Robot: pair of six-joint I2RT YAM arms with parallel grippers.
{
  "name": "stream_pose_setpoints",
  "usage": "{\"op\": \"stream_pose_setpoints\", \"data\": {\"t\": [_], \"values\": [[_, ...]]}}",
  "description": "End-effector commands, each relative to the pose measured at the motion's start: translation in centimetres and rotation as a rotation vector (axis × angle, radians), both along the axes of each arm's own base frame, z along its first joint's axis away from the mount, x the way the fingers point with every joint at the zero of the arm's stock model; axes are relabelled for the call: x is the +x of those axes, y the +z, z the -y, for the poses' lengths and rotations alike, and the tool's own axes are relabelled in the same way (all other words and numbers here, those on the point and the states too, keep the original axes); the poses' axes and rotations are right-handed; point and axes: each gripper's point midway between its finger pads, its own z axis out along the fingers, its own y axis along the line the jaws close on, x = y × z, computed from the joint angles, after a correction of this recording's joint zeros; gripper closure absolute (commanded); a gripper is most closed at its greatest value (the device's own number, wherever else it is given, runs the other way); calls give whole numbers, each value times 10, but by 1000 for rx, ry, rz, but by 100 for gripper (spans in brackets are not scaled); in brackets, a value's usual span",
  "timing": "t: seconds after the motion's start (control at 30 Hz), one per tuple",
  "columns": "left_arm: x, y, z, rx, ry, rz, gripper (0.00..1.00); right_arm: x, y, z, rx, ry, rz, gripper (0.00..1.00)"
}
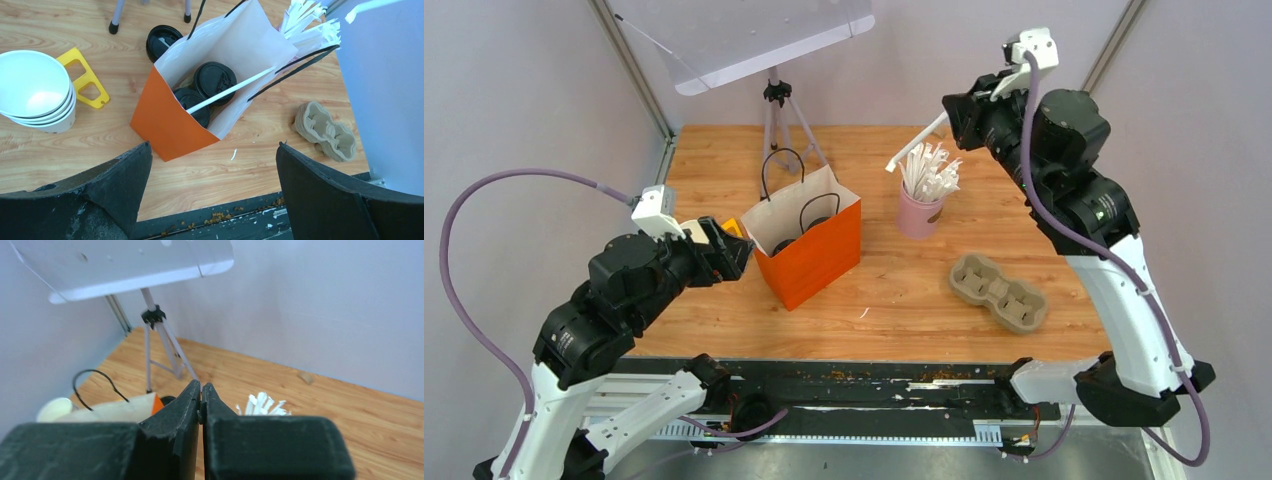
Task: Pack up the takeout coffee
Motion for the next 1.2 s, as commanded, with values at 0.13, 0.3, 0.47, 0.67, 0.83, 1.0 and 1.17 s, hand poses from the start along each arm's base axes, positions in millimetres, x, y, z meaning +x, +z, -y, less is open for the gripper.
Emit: {"op": "stream_pose_setpoints", "data": {"t": [0.13, 0.3, 0.47, 0.67, 0.83, 1.0, 1.17], "values": [[3, 1, 4, 12, -22, 17, 0, -5, 10, -41, 348, 157, -15, 93], [1, -1, 7, -13, -33, 16, 0, 0, -17, -80, 459, 284, -134, 93], [-2, -4, 5, -28, -24, 10, 0, -2, -55, -133, 518, 394, -272, 93], [-4, 0, 0, -21, -14, 18, 0, -4, -106, -187, 540, 453, -431, 89], [-3, -5, 2, -6, -17, -7, 0, -4, -139, -211, 501, 480, -547, 73], [-1, 1, 4, -7, -19, -1, 0, 5, -142, -190, 377, 384, -532, 40], [2, 12, -3, 24, 0, 32, 0, 11, -140, -150, 206, 314, -513, 3]]}}
